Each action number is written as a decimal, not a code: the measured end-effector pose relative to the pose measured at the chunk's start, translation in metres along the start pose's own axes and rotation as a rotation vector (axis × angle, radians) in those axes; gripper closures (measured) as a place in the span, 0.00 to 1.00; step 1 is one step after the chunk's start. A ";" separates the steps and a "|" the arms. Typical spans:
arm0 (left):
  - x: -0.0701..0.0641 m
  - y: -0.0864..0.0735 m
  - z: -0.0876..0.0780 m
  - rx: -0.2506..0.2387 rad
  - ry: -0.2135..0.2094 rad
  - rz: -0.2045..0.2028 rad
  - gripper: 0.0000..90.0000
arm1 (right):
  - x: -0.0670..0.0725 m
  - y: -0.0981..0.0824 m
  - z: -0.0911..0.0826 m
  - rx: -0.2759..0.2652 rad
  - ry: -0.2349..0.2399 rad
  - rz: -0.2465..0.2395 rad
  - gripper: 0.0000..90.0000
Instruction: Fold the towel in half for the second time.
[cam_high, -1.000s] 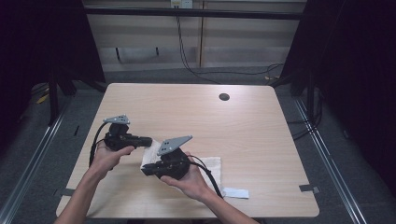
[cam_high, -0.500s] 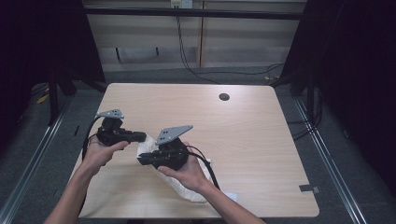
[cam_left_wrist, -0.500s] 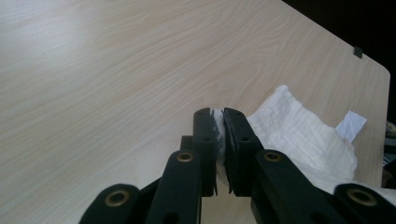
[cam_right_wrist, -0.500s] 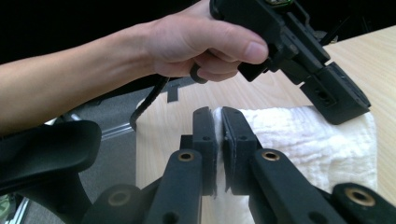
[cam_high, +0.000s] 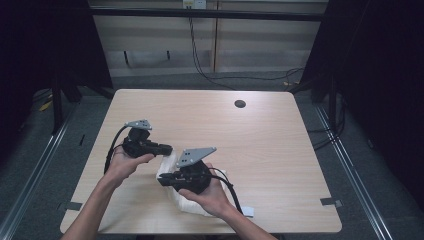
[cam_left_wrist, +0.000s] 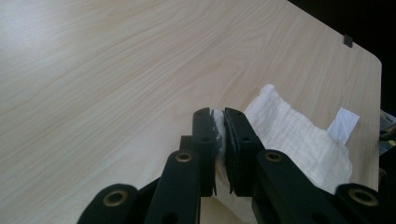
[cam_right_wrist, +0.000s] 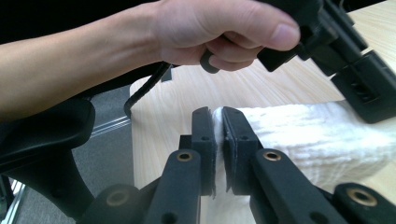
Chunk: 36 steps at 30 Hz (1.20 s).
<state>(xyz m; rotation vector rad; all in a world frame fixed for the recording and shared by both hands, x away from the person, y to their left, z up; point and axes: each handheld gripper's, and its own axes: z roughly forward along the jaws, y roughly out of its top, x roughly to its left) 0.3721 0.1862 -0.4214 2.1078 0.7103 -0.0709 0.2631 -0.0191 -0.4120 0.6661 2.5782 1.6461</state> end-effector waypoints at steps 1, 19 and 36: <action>-0.001 0.001 0.002 0.001 -0.002 -0.001 0.93 | 0.000 -0.001 -0.003 -0.001 -0.005 0.002 0.93; -0.031 0.013 0.049 0.032 -0.053 0.063 0.94 | -0.001 -0.032 -0.043 0.019 -0.054 0.022 0.93; -0.041 0.009 0.089 0.061 -0.064 0.061 0.94 | -0.008 -0.067 -0.058 0.081 -0.099 0.070 0.93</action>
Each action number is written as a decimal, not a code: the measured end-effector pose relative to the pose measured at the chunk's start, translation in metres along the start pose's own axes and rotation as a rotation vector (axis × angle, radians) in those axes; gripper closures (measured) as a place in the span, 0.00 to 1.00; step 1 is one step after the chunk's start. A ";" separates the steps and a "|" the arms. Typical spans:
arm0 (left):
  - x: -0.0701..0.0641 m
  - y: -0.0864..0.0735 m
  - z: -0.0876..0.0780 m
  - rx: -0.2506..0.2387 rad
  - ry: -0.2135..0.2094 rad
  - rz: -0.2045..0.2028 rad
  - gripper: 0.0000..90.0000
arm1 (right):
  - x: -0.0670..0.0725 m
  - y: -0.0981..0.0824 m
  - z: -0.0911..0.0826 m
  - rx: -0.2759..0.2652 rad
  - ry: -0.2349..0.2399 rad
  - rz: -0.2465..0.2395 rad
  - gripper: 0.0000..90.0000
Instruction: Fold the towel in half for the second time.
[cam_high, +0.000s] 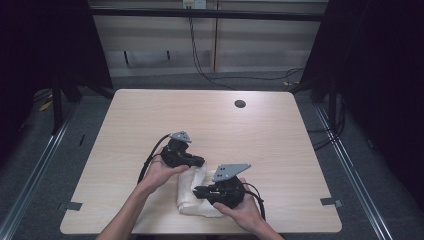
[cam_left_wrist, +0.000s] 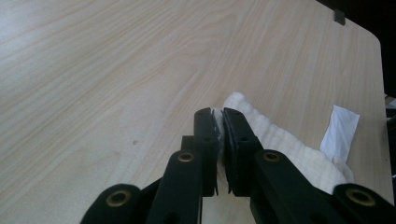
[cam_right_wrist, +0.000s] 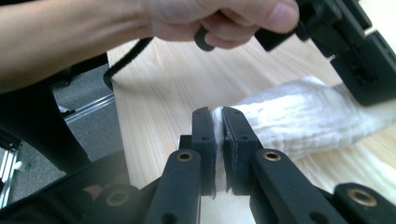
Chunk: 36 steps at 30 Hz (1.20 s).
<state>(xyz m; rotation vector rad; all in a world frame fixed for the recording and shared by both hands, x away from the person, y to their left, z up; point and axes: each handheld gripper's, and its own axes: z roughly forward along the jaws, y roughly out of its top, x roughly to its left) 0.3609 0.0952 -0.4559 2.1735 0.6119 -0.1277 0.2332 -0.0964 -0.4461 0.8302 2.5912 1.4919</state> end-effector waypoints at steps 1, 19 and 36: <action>0.000 0.001 0.001 0.004 0.001 -0.001 0.94 | -0.001 -0.001 -0.001 -0.001 -0.001 0.001 0.93; -0.012 0.005 0.031 0.028 -0.061 -0.002 0.94 | -0.008 -0.038 -0.016 0.084 -0.051 0.040 0.92; -0.017 0.010 0.060 0.053 -0.127 -0.013 0.88 | -0.017 -0.060 -0.022 0.137 -0.102 0.072 0.64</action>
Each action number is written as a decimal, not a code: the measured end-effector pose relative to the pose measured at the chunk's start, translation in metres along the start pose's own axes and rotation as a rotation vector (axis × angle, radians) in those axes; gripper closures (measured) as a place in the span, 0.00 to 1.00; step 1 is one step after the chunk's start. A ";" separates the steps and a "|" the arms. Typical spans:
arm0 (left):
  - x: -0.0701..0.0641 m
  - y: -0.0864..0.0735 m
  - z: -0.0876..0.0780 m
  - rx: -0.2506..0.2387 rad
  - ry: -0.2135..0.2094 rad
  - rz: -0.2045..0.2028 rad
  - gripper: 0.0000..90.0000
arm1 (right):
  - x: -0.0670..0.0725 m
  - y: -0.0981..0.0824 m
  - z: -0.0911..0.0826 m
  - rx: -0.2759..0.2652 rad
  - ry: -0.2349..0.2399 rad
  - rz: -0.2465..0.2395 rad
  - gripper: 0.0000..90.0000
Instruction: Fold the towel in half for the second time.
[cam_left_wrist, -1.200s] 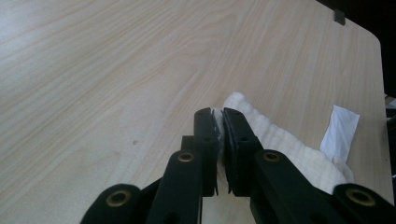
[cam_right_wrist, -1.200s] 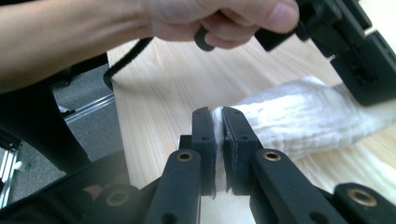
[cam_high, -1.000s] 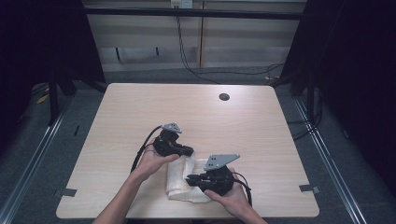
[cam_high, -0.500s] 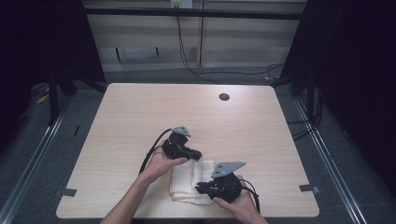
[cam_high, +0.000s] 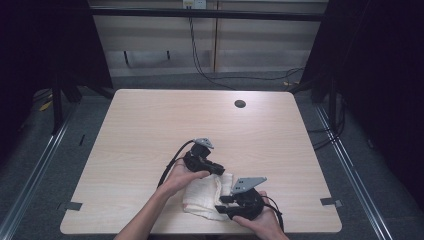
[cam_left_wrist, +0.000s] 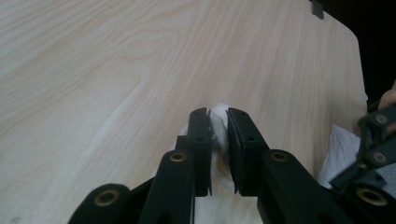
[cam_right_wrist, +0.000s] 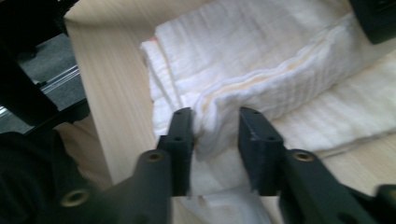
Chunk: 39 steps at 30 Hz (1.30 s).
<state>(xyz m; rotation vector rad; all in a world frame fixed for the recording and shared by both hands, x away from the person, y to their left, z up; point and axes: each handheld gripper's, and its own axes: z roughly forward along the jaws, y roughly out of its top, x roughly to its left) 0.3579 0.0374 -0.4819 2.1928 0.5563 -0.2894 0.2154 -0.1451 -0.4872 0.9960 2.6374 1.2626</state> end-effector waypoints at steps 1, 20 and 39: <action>-0.001 0.001 0.001 0.000 -0.003 0.004 0.88 | 0.000 0.000 0.000 0.000 0.000 0.000 0.64; -0.009 0.005 -0.024 -0.045 0.026 0.042 0.68 | -0.023 0.001 -0.013 -0.075 -0.067 0.102 0.50; 0.007 -0.025 -0.059 -0.013 0.145 0.029 0.62 | -0.048 0.013 0.013 -0.002 -0.228 0.075 0.77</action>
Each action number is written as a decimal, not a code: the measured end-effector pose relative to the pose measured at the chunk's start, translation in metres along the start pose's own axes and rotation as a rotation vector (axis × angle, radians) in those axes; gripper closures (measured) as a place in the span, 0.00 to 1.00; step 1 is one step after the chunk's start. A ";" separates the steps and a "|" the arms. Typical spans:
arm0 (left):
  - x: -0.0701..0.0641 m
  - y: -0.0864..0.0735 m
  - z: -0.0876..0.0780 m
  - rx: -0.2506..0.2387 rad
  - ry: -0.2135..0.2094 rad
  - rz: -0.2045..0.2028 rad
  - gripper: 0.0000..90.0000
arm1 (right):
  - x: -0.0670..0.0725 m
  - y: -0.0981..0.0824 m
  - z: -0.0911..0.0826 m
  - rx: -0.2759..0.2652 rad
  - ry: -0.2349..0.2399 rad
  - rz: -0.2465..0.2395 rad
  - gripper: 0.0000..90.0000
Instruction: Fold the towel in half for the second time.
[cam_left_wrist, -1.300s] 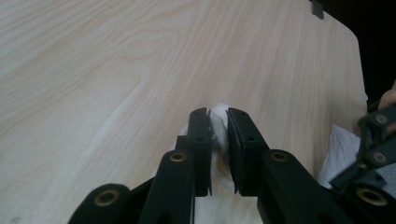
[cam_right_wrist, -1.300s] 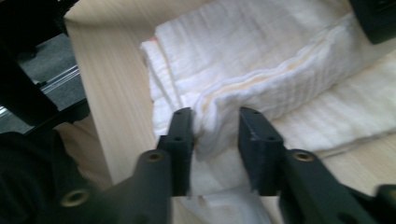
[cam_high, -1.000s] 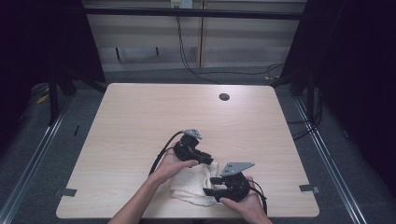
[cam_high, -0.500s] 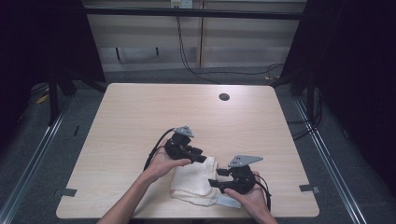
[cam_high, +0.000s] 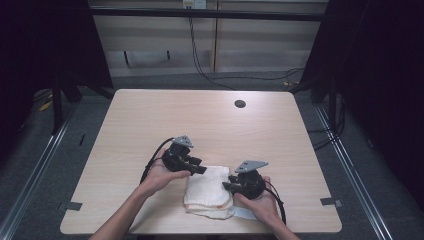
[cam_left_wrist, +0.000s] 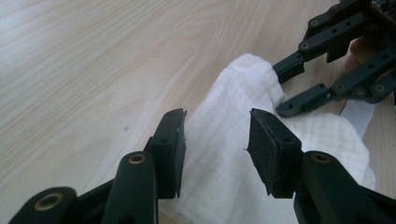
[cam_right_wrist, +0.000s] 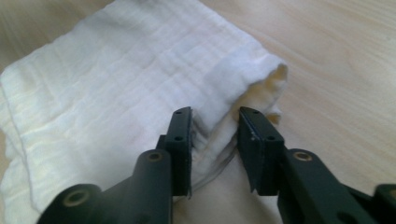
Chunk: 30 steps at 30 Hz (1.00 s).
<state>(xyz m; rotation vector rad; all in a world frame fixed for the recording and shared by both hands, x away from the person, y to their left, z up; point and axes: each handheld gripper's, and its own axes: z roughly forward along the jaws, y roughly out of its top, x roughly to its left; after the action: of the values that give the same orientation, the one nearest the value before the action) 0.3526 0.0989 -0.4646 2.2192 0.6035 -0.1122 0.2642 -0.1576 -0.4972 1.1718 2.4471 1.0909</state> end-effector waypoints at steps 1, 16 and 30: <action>0.000 -0.002 -0.002 0.003 0.005 -0.003 0.62 | -0.001 0.001 0.000 0.004 0.000 -0.001 0.78; -0.020 -0.022 -0.043 -0.073 0.022 -0.014 0.44 | -0.023 0.013 -0.049 -0.191 0.048 0.063 0.49; -0.009 -0.054 -0.083 -0.109 0.181 -0.092 0.35 | -0.042 0.001 -0.098 -0.208 -0.016 0.065 0.45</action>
<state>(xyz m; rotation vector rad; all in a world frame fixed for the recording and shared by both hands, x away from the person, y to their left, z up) 0.3098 0.1867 -0.4442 2.1104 0.7923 0.0742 0.2457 -0.2401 -0.4325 1.1958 2.2329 1.3127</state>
